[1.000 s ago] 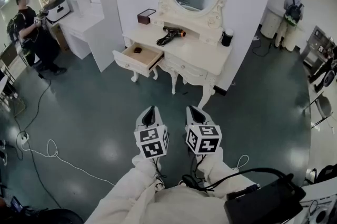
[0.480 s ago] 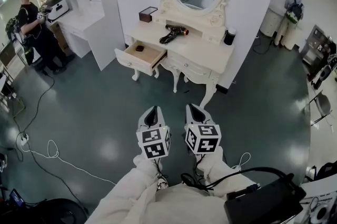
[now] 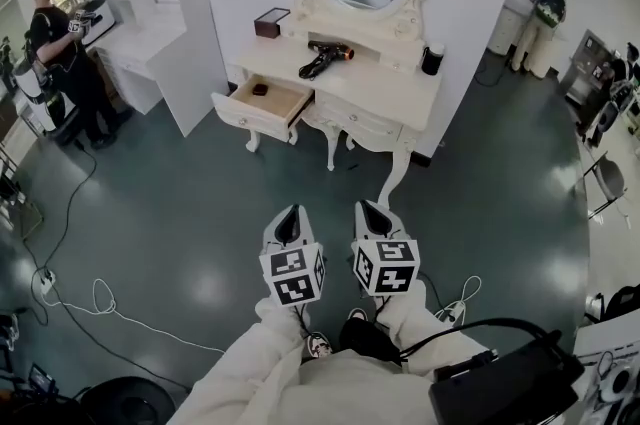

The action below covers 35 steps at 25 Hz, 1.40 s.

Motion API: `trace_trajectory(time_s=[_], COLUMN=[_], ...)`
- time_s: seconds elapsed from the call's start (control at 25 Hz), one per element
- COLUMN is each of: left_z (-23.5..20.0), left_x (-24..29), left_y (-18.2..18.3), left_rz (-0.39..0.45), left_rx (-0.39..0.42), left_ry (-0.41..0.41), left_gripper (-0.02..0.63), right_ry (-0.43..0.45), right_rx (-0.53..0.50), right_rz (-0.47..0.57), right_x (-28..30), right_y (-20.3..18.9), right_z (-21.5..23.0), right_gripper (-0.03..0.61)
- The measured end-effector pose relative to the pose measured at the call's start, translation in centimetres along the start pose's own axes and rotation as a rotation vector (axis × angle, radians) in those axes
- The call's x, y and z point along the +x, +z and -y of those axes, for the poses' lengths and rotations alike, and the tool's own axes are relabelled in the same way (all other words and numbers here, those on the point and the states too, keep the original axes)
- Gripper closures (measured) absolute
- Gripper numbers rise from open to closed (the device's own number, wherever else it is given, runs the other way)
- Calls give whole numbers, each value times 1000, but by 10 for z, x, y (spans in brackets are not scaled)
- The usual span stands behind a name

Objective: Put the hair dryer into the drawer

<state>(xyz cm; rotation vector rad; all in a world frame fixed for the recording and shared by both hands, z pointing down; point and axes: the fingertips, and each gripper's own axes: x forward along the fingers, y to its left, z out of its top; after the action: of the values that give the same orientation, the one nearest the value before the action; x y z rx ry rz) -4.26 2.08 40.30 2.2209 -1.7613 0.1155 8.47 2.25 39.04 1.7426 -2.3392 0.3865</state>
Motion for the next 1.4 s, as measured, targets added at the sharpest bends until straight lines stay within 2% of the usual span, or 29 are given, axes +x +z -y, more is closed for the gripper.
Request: trace_trajectory(time_s=[0.32, 0.76, 1.24, 1.4], left_z=[-1, -23, -33, -42], left_x=[-5, 1, 17, 10], left_y=[-6, -2, 5, 2], left_rz=[-8, -9, 4, -14], left_rx=[9, 14, 23, 18], left_ry=[9, 65, 85, 110], left_gripper=[615, 615, 615, 615], right_ry=[-20, 46, 60, 98], right_rx=[-18, -32, -47, -48], right_rz=[-18, -34, -7, -20], right_x=[-6, 16, 38, 39], right_y=[-5, -3, 13, 9], right_z=[5, -11, -5, -20], right_gripper=[518, 518, 518, 518])
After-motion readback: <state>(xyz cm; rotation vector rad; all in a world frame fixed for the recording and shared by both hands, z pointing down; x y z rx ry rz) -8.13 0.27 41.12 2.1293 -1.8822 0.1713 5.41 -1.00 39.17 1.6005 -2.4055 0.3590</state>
